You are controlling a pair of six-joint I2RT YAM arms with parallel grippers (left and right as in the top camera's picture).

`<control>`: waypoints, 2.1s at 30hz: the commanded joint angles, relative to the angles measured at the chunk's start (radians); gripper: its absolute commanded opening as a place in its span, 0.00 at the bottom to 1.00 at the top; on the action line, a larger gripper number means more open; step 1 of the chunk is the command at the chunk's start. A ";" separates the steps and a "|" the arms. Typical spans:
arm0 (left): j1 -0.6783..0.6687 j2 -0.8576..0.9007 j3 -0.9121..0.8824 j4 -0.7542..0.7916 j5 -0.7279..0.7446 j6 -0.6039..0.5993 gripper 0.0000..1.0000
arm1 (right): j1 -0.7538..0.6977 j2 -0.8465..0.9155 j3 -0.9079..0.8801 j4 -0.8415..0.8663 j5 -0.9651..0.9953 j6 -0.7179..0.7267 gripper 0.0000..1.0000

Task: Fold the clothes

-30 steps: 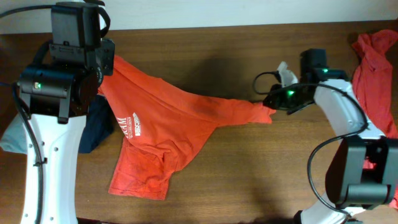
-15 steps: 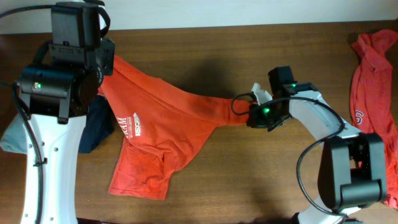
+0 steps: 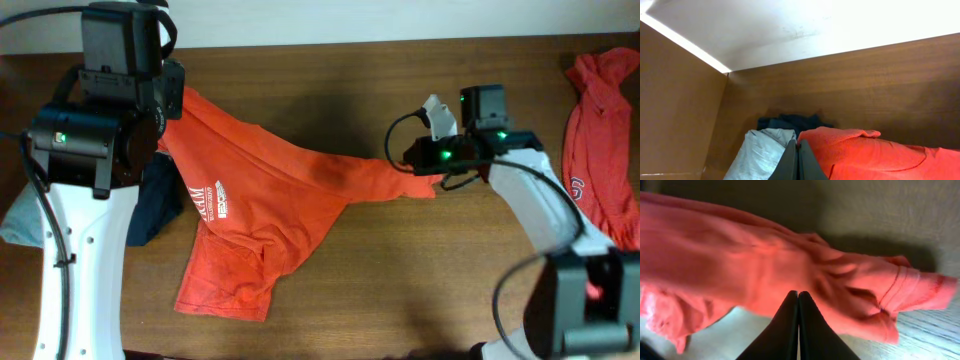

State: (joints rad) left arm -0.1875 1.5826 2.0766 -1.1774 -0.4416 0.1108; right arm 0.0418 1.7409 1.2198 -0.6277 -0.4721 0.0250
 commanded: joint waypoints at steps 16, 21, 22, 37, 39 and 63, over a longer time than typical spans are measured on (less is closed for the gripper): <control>0.007 -0.003 0.002 0.014 0.000 -0.012 0.00 | -0.005 0.014 -0.002 -0.269 -0.196 -0.152 0.04; 0.007 -0.003 0.002 0.014 0.000 -0.005 0.00 | -0.005 -0.030 -0.001 -0.161 -0.172 -0.140 0.25; 0.007 -0.003 0.002 0.014 0.000 -0.005 0.00 | -0.004 -0.031 -0.001 -0.136 -0.172 -0.140 0.36; 0.007 -0.003 0.002 0.021 0.027 -0.005 0.00 | 0.050 0.127 -0.002 0.072 -0.171 -0.303 0.60; 0.007 -0.003 0.002 0.021 0.046 -0.005 0.00 | 0.050 0.133 -0.002 0.071 -0.161 -0.315 0.59; 0.007 -0.003 0.002 0.026 0.052 0.018 0.00 | 0.048 -0.165 0.083 -0.120 -0.049 -0.209 0.04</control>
State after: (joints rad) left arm -0.1875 1.5826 2.0766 -1.1618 -0.3889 0.1123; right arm 0.0906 1.6901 1.2442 -0.7383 -0.5926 -0.2390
